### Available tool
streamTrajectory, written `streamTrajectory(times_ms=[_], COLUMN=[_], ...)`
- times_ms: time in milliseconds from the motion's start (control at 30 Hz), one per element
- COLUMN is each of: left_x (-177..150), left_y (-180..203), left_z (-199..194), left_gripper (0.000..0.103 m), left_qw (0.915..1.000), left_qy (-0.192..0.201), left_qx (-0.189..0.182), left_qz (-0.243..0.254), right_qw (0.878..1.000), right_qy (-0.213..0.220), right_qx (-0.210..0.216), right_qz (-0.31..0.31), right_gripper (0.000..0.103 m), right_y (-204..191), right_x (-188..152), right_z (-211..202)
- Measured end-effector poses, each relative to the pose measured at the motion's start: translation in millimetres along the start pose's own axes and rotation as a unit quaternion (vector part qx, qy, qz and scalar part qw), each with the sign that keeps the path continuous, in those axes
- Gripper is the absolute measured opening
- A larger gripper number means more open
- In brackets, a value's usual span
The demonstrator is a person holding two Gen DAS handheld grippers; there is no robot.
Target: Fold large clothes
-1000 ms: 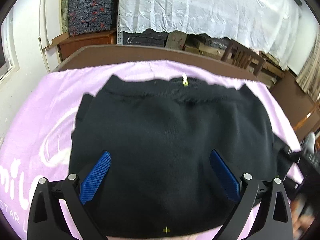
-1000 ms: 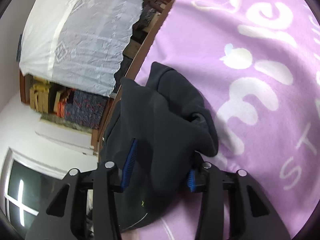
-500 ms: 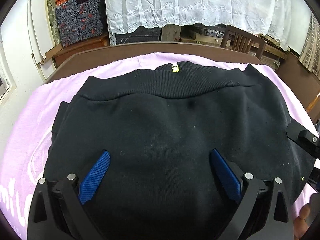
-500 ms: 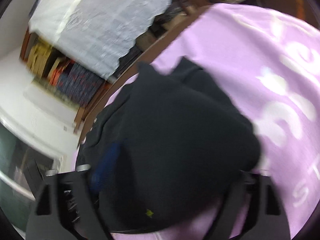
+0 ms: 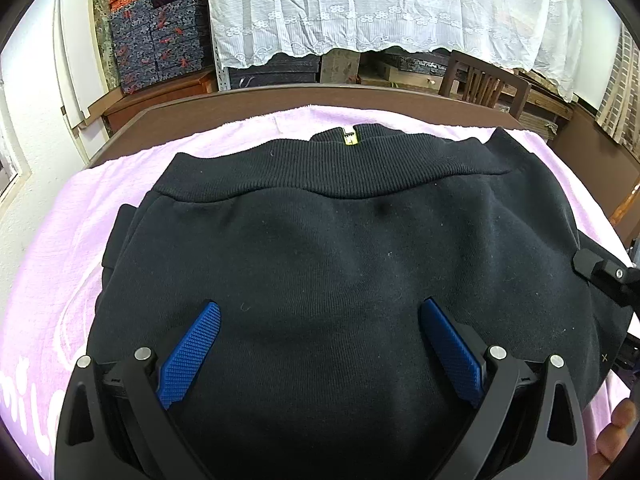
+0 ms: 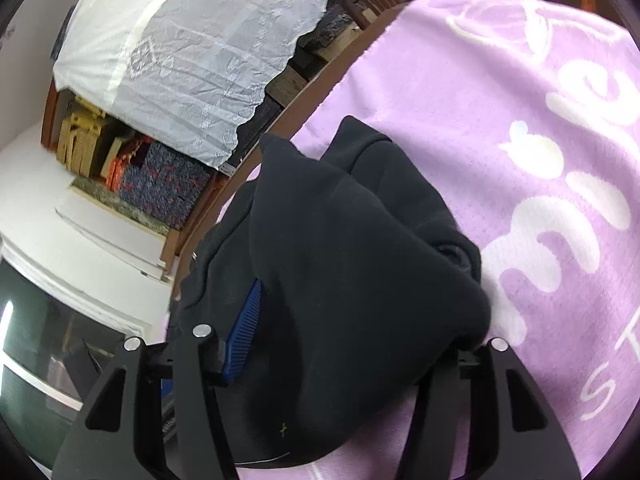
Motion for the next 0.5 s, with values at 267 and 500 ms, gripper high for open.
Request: streamTrajectory(times_ms=[267,500], left_x=[13,70], left_y=[-11,-94], left_z=[-2,-35], left_gripper=[0.100,0.100], left_qw=[0.9968,0.9860], left_qy=[-0.050,-0.027], left_qx=[-0.061,-0.089], left_qz=[-0.010,-0.139], right_qw=[0.993,0.975], right_qy=[0.029,0.066], right_qx=[-0.090,-0.115], right_qz=[-0.071,-0.178], right_gripper=[0.025,0.021], right_y=[-36,-105], right_x=[6,14], right_z=[-12,-27])
Point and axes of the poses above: each gripper's, at about its wrist camera, not at the fingertips, and z roughly the way its jaws point, y to its right, x to its top, the point moved 7 cm from there along z, roughly the way its jaws point, and after that the axes turned 12 degrees about -z, right-handed, at the moved point
